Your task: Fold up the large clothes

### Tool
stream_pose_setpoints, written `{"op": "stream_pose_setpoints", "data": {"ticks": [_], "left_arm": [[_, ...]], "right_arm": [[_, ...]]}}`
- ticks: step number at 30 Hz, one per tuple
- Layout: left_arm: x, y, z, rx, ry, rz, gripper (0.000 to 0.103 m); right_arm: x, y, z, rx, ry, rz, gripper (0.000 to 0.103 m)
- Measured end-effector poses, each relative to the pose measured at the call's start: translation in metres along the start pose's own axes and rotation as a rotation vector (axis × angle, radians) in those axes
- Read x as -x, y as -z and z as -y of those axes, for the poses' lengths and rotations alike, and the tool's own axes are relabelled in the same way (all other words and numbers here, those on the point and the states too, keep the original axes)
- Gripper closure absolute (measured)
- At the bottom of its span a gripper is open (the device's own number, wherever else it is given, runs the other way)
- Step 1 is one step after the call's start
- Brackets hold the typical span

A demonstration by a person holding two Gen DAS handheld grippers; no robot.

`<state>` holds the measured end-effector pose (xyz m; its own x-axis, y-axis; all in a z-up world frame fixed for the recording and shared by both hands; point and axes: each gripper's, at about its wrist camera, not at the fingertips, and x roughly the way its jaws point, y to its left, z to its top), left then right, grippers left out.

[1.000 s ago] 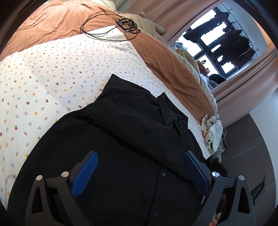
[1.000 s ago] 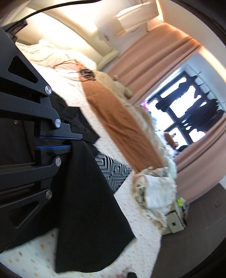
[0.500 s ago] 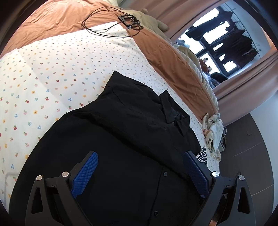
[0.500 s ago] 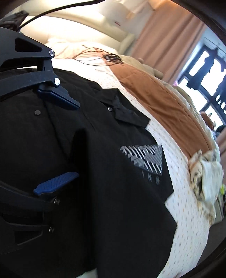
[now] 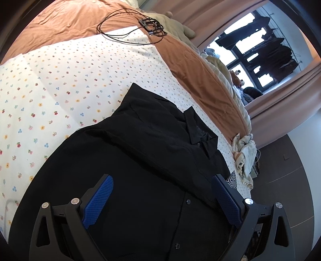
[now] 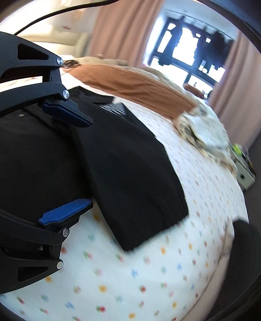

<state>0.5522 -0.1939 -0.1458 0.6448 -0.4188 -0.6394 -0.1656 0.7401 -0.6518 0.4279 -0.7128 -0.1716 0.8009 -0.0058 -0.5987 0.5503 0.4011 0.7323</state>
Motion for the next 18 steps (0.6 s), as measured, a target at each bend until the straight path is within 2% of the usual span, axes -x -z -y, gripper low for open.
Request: {"op": "stream_pose_setpoints", "data": {"ticks": [6,8,9,10,13,18], "left_arm": [[-0.001,-0.001,0.000,0.001,-0.003,-0.005,0.005],[-0.001,-0.002,-0.002,0.009,-0.006,-0.002,0.005],[0.000,-0.003,-0.005,0.013,-0.008,0.000,0.005],[0.001,-0.004,-0.007,0.020,-0.011,0.004,0.005],[0.004,-0.007,-0.013,0.039,-0.013,0.009,0.005],[0.008,-0.012,-0.020,0.064,-0.008,0.012,0.005]], "right_arm": [[-0.001,-0.007,0.024,-0.066,0.014,0.059,0.029],[0.001,-0.008,0.025,-0.043,0.031,0.088,0.043],[0.004,-0.009,0.025,-0.034,0.054,0.109,0.070],[0.008,-0.009,0.025,-0.032,0.067,0.122,0.089],[0.019,-0.012,0.016,-0.008,0.023,0.148,0.092],[0.049,-0.002,-0.030,0.122,-0.071,0.225,0.095]]}}
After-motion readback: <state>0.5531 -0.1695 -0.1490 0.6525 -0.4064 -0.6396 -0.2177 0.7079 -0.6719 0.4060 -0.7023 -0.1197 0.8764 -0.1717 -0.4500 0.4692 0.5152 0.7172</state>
